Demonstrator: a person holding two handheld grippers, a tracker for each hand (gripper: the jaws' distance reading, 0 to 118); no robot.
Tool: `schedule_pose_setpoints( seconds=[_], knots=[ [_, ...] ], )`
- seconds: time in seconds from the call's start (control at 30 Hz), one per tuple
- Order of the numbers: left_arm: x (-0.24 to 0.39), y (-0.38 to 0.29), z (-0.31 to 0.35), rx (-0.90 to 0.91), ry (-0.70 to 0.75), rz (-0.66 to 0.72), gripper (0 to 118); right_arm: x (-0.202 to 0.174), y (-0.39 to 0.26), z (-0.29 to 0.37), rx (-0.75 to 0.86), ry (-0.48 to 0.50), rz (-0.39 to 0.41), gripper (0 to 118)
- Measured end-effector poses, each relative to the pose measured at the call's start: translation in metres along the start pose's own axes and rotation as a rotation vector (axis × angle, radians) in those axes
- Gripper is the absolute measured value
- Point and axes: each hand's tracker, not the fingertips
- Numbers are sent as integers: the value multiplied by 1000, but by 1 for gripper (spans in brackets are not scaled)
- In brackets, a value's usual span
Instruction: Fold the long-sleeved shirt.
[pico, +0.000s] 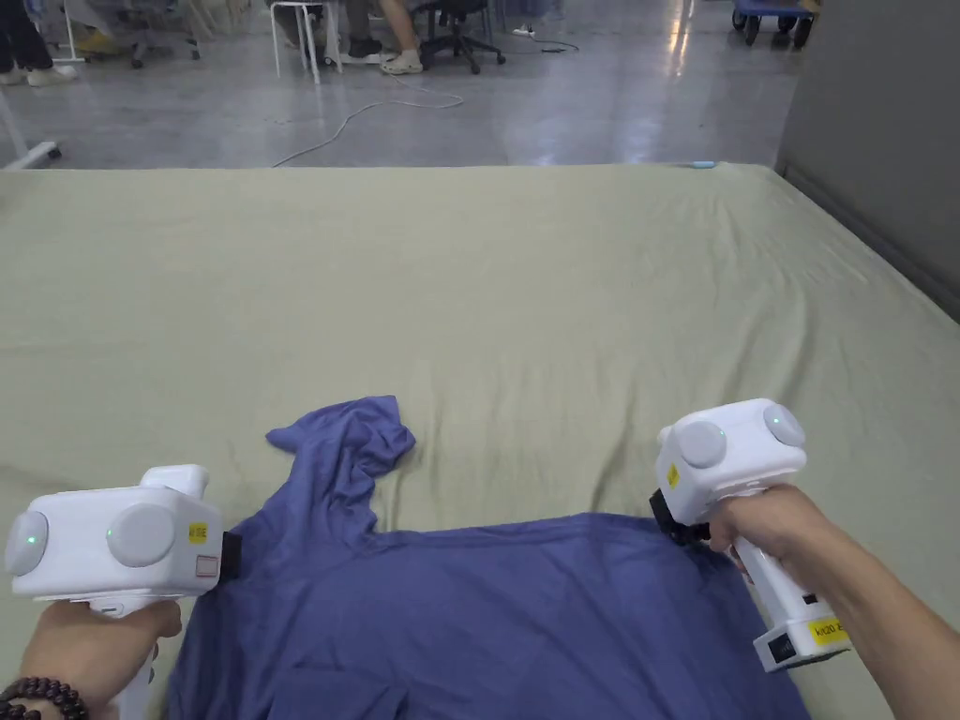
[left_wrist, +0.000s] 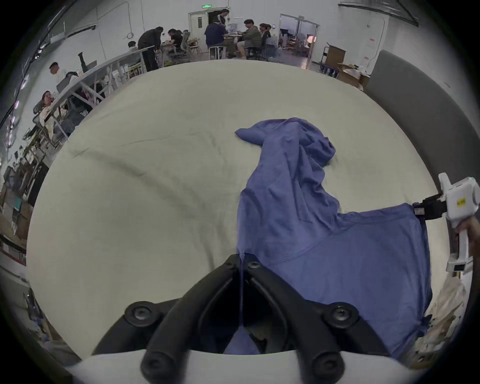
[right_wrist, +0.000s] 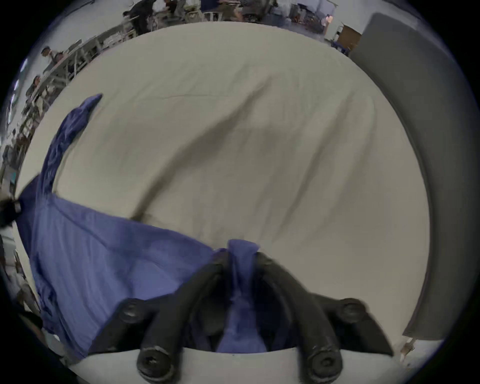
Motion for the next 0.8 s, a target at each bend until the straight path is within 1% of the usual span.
schedule_pose_setpoints(
  seconds=[0.07, 0.1, 0.13, 0.17, 0.2, 0.27, 0.3, 0.4, 0.43, 0.5, 0.57, 0.63, 0.67, 0.77, 0.8],
  knots=[
    [1, 5, 14, 43, -11, 6, 0, 6, 0, 19, 34, 90, -90, 2],
    [-1, 10, 24, 119, 17, 7, 0, 10, 1, 33, 87, 116, -100, 2],
    [-1, 17, 37, 167, 26, 2, 0, 14, 4, 51, 147, 95, -94, 2],
    [-1, 26, 51, 184, 1, 5, 0, 19, 8, 72, 181, 72, -75, 2],
    [-1, 35, 63, 201, -25, 16, 0, 27, 15, 88, 213, 69, -68, 2],
    [-2, 56, 94, 255, -80, 28, 0, 40, 25, 139, 317, 118, -76, 2],
    [1, 65, 108, 284, -77, 18, 0, 45, 30, 161, 353, 120, -76, 2],
    [5, 108, 158, 401, -70, -5, 0, 52, 44, 242, 487, 53, -24, 2],
    [6, 133, 183, 456, -81, 12, 0, 58, 53, 276, 540, 38, -21, 2],
    [9, 169, 216, 535, -74, 1, 0, 70, 72, 324, 611, 21, -30, 2],
    [13, 217, 258, 618, -84, 12, 0, 87, 99, 378, 676, -9, -64, 2],
    [18, 261, 303, 713, -61, 18, 0, 105, 125, 433, 778, -53, -125, 2],
    [20, 281, 324, 752, -66, 37, 0, 111, 135, 459, 820, -54, -143, 2],
    [26, 324, 377, 850, -60, 63, 0, 129, 161, 519, 867, -48, -216, 2],
    [28, 332, 387, 839, -57, 53, 0, 131, 166, 534, 883, -64, -241, 2]
  ],
)
